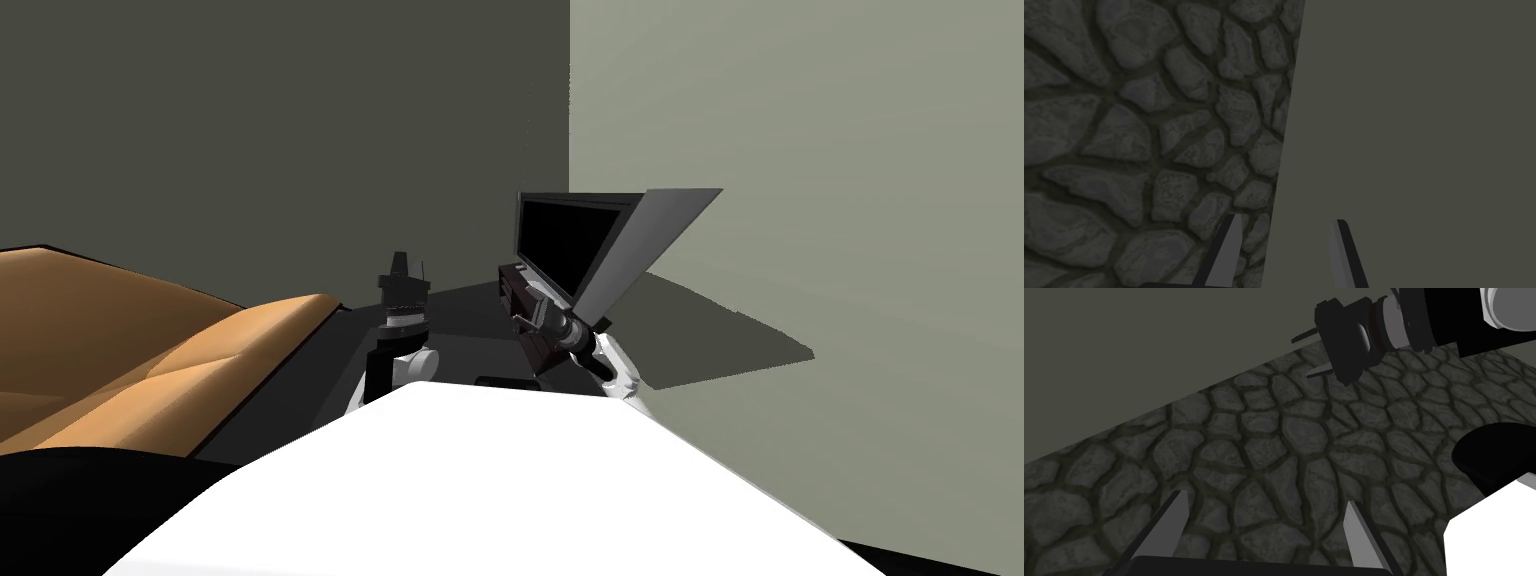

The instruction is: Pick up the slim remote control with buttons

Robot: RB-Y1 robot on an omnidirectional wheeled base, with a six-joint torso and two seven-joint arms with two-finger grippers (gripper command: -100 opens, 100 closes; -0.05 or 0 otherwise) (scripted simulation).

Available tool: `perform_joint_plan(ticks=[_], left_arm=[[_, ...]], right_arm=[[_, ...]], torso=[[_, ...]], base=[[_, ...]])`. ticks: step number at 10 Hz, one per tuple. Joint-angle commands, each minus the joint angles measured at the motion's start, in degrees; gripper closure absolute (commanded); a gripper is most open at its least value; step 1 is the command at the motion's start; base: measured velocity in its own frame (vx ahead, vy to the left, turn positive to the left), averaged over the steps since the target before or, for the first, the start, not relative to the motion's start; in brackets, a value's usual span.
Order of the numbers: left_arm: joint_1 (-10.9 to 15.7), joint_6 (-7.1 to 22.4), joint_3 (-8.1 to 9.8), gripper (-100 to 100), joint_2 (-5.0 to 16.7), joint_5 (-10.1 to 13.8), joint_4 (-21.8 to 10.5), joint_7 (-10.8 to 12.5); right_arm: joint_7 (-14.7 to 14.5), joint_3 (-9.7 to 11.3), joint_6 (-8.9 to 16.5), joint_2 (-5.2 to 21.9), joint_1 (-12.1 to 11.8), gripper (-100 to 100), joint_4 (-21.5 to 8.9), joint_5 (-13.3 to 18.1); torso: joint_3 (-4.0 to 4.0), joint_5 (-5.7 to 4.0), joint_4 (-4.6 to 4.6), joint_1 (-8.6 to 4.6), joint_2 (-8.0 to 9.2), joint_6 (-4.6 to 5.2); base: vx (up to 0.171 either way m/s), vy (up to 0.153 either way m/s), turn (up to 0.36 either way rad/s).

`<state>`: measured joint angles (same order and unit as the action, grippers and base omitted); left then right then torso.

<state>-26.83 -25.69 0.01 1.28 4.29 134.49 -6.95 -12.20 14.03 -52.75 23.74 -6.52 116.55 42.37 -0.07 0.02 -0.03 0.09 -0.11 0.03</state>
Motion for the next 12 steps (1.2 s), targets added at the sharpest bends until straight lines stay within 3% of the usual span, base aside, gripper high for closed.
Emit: perform_joint_plan(ticks=[1,4,6,7,9,10,11,12], left_arm=[[0.00,0.00,0.00,0,0.00,0.00,0.00,0.00],[0.00,0.00,0.00,0,0.00,0.00,0.00,0.00],[0.00,0.00,0.00,0,0.00,0.00,0.00,0.00],[0.00,0.00,0.00,0,0.00,0.00,0.00,0.00],[0.00,0.00,0.00,0,0.00,0.00,0.00,0.00],[0.00,0.00,0.00,0,0.00,0.00,0.00,0.00],[0.00,0.00,0.00,0,0.00,0.00,0.00,0.00],[0.00,0.00,0.00,0,0.00,0.00,0.00,0.00]], right_arm=[[-0.16,0.15,-0.38,0.00,0.83,-100,-1.05,1.70],[-1.47,1.26,-3.99,2.61,3.27,-100,-6.00,7.21],[-1.47,1.26,-3.99,2.61,3.27,-100,-6.07,9.54],[-2.18,1.74,-5.60,3.90,4.35,-100,-8.72,11.48],[-2.18,1.74,-5.60,3.90,4.35,-100,-8.72,13.59],[-2.91,2.18,-7.08,5.20,5.32,-100,-11.43,15.78],[-2.91,2.18,-7.08,5.20,5.32,-100,-11.43,17.54],[-3.67,2.57,-8.41,6.50,6.19,-100,-13.50,19.29]], torso=[[0.00,0.00,0.00,0.00,0.00,0.00],[0.01,-0.01,0.00,-0.03,0.01,0.00],[-0.02,0.00,-0.01,-0.01,-0.04,0.00],[0.01,-0.01,0.01,-0.05,0.02,0.02],[0.00,0.00,0.00,-0.02,0.00,0.02],[0.04,-0.01,0.01,-0.05,0.06,0.02],[0.02,-0.01,0.01,-0.03,0.03,0.00],[0.01,-0.01,0.00,-0.03,0.02,0.02]], base=[[0.013,0.009,-0.008],[0.031,0.019,0.091],[0.032,0.011,0.034],[0.035,0.017,0.106],[0.024,0.012,0.026],[0.029,0.017,0.107],[0.034,0.013,0.059],[0.049,0.013,0.095]])
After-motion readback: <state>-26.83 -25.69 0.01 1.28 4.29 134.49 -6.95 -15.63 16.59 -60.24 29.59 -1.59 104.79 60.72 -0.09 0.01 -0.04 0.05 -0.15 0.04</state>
